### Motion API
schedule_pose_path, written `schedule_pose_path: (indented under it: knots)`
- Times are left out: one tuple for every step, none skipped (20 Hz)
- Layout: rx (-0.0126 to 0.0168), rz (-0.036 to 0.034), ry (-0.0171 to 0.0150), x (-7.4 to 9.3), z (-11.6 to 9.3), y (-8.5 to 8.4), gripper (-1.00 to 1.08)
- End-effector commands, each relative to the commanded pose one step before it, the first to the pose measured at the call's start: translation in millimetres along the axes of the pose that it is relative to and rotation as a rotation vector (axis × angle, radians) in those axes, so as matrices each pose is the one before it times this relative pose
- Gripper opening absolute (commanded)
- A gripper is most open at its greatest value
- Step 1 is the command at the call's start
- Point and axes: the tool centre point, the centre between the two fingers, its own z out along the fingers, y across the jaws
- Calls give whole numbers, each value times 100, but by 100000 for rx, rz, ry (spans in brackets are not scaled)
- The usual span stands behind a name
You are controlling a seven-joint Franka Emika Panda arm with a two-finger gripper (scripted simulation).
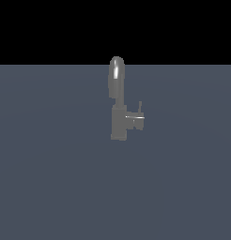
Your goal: Turn on the faucet by rotating a designated handle.
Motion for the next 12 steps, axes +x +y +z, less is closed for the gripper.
schedule_pose_path:
  knots:
    - [0,0,0,0,0,1,-100]
    - [0,0,0,-2,-6,-27,-100]
    - [130,142,-124,60,13,25,-100]
    - [157,171,-150,70,7,-7,-100]
    - [229,249,-218,102,13,-2,-100]
    - [286,311,-272,127,14,-9,-100]
    - [358,390,-341,159,19,-5,-100]
    - [421,459,-401,187,22,-8,-100]
    - [486,529,-462,216,25,-11,-100]
    - [553,602,-526,246,29,-12,-100]
    - [622,677,-592,277,33,-11,-100]
    - [689,749,-655,306,36,-14,-100]
